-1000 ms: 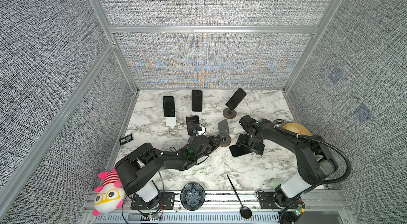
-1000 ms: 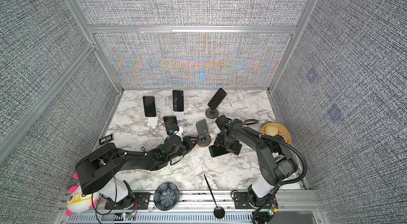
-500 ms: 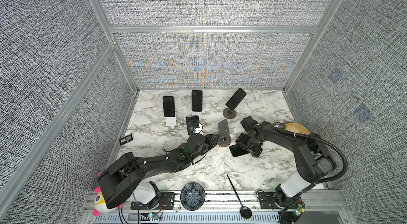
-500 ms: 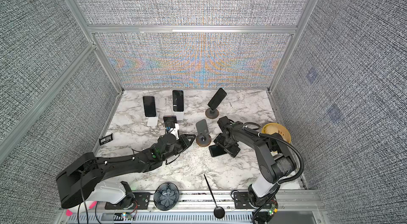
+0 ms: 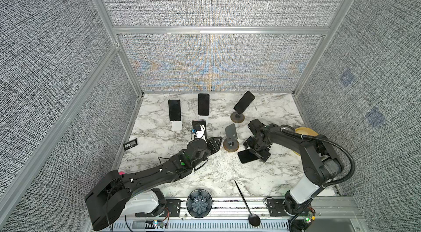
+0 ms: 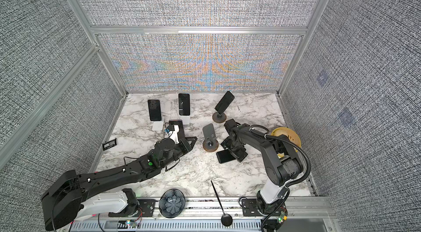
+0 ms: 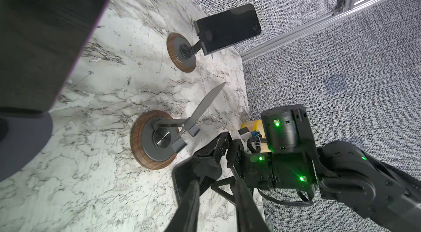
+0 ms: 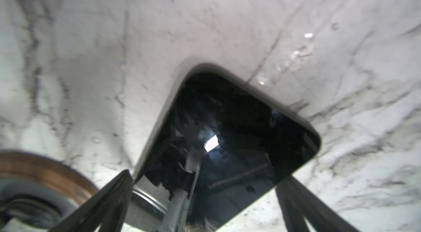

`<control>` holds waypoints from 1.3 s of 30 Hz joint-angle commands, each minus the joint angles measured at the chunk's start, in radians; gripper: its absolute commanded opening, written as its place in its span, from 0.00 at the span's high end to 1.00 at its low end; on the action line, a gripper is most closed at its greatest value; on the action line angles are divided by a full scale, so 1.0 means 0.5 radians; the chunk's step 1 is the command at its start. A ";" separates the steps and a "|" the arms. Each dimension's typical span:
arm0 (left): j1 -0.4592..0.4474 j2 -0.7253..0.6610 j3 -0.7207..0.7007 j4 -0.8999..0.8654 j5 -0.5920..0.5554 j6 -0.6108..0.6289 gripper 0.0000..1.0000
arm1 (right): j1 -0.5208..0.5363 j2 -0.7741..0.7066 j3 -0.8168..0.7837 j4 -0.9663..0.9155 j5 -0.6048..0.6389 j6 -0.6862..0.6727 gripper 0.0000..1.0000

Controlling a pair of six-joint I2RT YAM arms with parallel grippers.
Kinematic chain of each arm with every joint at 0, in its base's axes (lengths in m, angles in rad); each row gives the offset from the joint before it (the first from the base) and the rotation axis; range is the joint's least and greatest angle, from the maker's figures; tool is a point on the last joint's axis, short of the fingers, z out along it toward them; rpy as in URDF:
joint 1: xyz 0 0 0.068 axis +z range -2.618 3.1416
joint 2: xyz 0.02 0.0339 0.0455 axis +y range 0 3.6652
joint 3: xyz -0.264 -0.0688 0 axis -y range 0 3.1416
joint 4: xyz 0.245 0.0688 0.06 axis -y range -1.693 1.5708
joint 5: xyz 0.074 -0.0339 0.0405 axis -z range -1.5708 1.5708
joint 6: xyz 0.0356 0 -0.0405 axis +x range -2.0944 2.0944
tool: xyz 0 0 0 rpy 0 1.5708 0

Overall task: Remove the phone from the phone stand
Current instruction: Move the phone to the middle-right of the table.

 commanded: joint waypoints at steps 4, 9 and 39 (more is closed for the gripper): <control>0.001 -0.084 -0.028 -0.074 -0.103 0.064 0.70 | 0.016 0.047 -0.046 -0.107 0.049 -0.120 0.13; 0.001 -0.172 -0.045 -0.144 -0.165 0.085 0.70 | 0.014 0.066 0.085 -0.252 0.149 -0.345 0.18; 0.064 -0.517 0.066 -0.656 -0.300 0.358 0.73 | 0.032 -0.233 0.124 -0.259 0.074 -0.297 0.03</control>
